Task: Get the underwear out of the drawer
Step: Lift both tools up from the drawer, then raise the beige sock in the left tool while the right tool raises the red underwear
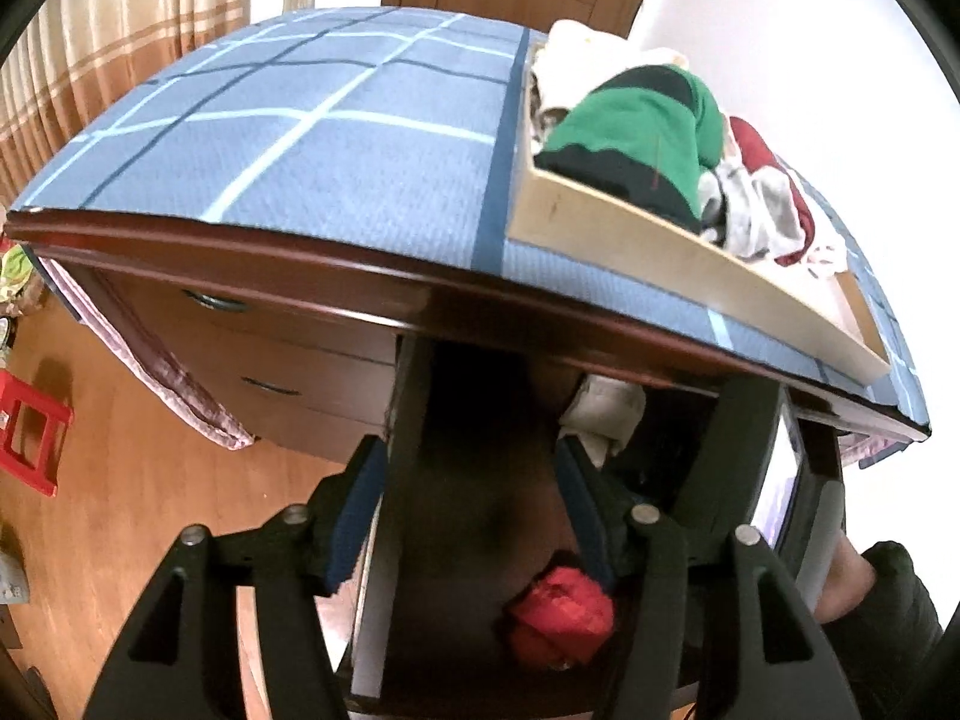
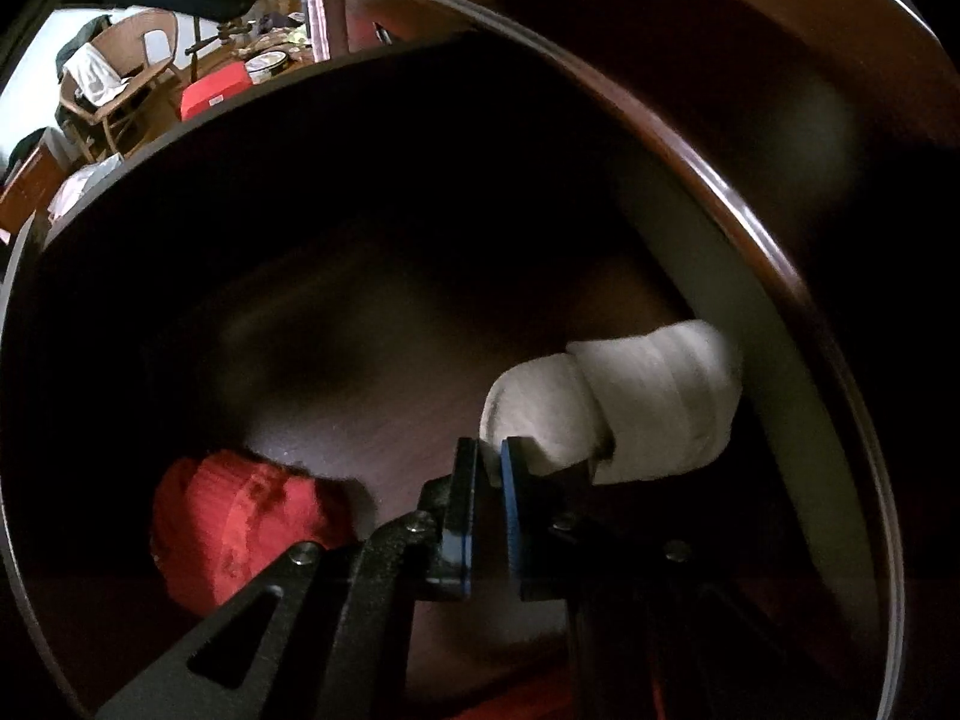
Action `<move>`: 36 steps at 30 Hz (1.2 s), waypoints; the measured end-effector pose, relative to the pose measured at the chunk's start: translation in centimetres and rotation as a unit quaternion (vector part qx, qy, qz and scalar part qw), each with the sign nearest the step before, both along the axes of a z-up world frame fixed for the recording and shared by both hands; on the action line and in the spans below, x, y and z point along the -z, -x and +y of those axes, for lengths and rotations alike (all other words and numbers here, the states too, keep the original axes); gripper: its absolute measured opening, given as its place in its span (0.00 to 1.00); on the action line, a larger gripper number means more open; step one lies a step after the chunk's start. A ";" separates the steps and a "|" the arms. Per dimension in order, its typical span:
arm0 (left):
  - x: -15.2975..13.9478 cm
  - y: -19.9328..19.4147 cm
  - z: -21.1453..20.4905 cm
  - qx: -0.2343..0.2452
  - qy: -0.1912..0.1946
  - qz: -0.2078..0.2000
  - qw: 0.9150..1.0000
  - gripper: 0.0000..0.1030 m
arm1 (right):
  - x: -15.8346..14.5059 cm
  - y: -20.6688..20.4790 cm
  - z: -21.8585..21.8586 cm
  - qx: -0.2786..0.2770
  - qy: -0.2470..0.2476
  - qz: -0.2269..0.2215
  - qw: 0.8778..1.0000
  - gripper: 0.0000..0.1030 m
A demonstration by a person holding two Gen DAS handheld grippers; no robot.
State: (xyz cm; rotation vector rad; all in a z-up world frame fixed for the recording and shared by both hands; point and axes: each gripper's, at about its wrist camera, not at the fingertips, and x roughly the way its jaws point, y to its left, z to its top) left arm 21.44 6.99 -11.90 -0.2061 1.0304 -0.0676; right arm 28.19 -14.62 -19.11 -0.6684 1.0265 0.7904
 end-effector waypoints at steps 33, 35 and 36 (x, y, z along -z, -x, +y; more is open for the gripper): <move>7.8 -4.5 -12.9 0.159 -0.051 0.137 0.976 0.72 | -2.7 2.1 -22.0 0.383 -0.257 0.235 0.856 0.10; 8.3 -4.8 -13.4 0.162 -0.069 0.143 0.974 0.72 | -1.9 2.3 -22.4 0.406 -0.262 0.241 0.842 0.10; 8.5 -4.8 -13.4 0.163 -0.069 0.147 0.973 0.72 | -1.9 2.3 -22.8 0.417 -0.265 0.241 0.835 0.10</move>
